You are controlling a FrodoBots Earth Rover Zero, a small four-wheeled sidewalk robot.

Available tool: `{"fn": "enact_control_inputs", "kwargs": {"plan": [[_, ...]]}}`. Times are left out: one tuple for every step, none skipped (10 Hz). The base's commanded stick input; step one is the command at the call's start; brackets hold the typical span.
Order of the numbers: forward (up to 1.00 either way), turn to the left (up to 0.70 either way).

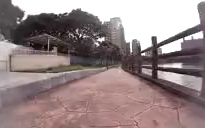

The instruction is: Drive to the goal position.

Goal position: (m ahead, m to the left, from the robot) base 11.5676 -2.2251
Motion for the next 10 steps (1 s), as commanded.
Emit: {"fn": "enact_control_inputs", "kwargs": {"plan": [[1.0, -0.38], [1.0, -0.14], [1.0, 0.0], [1.0, 0.0], [1.0, 0.0], [1.0, 0.0], [1.0, -0.19], [1.0, -0.32], [1.0, -0.19], [1.0, 0.0]]}}
